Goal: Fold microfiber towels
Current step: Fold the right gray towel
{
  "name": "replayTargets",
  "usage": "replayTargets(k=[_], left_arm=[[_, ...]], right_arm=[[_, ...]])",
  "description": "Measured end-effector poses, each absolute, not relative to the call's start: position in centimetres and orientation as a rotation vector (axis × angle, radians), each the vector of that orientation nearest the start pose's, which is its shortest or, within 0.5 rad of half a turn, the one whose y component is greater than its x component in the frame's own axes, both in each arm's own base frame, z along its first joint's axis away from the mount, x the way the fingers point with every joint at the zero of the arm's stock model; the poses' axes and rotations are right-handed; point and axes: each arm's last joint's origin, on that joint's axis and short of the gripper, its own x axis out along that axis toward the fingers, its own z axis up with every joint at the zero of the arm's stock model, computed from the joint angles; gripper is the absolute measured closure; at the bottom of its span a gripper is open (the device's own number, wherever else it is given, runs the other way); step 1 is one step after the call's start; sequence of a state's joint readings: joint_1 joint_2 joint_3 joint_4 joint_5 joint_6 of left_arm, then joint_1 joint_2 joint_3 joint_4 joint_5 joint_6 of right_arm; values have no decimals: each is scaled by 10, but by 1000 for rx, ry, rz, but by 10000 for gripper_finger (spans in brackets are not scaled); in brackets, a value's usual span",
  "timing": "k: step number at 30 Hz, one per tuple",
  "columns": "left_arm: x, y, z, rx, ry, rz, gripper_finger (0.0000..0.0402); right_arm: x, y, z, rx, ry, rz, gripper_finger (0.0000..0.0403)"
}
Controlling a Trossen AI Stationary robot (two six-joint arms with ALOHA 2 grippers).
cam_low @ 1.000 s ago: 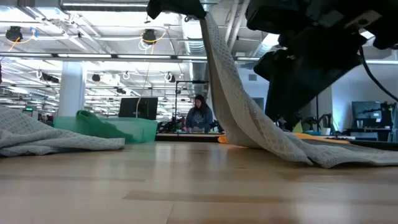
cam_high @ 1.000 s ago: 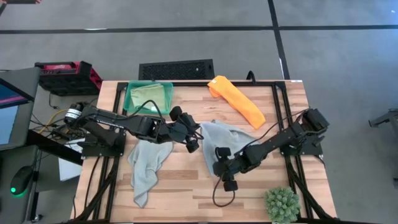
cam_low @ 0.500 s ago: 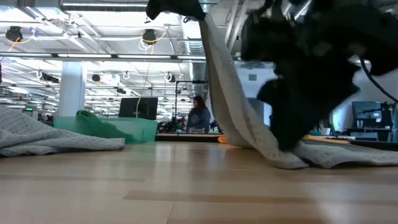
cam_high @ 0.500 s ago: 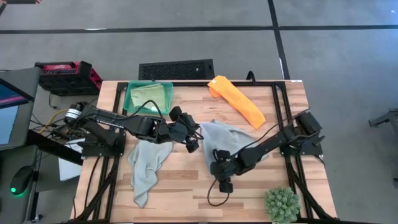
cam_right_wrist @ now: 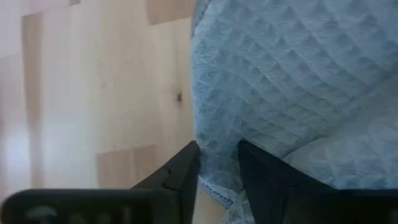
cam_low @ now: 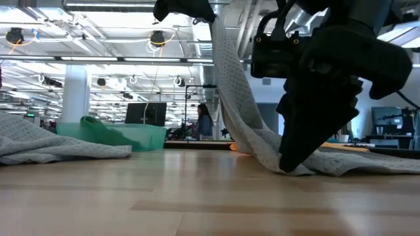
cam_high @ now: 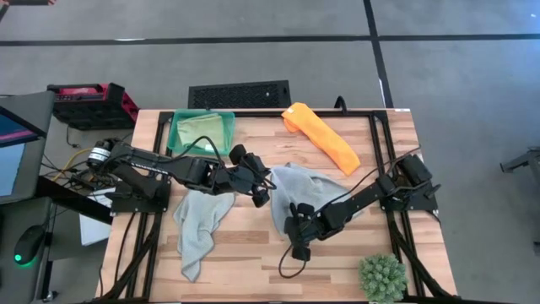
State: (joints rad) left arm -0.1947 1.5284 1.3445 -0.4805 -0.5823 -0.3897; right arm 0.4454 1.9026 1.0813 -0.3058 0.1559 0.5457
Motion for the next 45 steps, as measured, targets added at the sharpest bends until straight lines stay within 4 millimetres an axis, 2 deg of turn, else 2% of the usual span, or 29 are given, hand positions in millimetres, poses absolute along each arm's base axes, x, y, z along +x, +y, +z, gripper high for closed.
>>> replayTargets(k=[7, 14, 18, 22, 31, 37, 45], left_arm=[[330, -49, 325, -119, 534, 485, 400], [326, -48, 320, -107, 584, 506, 400], [322, -47, 316, -88, 641, 519, 400], [318, -48, 312, -71, 694, 529, 400], [311, -60, 312, 42, 693, 581, 400], [310, -66, 336, 86, 623, 632, 400], [302, -60, 365, 171, 571, 793, 400]], right_arm=[[324, 150, 127, 152, 1110, -47, 385], [316, 156, 140, 105, 1110, -3, 389], [306, 155, 165, 94, 1088, 15, 394], [291, 149, 199, 87, 1032, 4, 392], [245, 123, 272, 61, 866, -95, 393], [216, 100, 304, 28, 756, -220, 397], [187, 61, 336, -56, 583, -434, 399]])
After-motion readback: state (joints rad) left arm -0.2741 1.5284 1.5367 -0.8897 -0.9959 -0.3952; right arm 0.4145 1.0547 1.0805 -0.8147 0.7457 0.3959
